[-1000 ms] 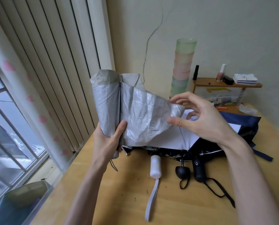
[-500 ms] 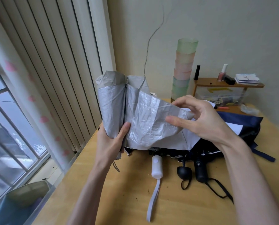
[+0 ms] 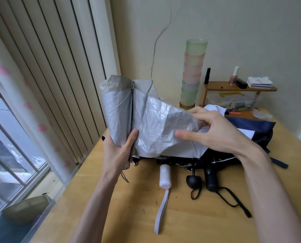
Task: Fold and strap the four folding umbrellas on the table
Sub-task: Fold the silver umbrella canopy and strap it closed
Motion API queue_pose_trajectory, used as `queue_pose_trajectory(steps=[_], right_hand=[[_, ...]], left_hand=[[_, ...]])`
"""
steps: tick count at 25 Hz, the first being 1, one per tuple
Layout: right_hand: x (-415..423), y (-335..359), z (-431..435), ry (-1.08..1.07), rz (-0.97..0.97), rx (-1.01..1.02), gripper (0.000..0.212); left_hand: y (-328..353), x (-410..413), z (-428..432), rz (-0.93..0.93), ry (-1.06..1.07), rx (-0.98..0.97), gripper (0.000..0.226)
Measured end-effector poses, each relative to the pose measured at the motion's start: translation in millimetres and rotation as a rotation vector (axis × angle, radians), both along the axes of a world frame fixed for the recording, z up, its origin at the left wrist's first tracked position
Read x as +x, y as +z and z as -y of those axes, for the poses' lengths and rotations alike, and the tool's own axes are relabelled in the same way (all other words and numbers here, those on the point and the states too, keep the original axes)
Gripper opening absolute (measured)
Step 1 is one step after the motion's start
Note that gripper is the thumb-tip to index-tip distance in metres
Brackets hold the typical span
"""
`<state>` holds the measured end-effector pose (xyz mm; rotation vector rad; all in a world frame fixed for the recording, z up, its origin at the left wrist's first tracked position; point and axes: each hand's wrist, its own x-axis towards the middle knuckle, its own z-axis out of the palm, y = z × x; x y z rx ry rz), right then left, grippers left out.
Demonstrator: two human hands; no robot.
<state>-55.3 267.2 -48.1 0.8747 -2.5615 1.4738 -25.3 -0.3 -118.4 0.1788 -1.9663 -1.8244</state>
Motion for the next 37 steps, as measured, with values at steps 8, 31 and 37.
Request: queue_pose_trajectory(steps=[8,31,37], right_hand=[[9,0,-30,-0.027,0.131,0.221,0.037],[11,-32,45,-0.383,0.115,-0.543,0.042],[10,-34,41,-0.353,0.049,-0.466,0.052]], left_hand=[[4,1,-3,0.009,-0.029,-0.04,0.046],[-2,0,-24,-0.024,0.08,0.287,0.041],[-4,-5,-12,0.02,0.114,0.418,0.057]])
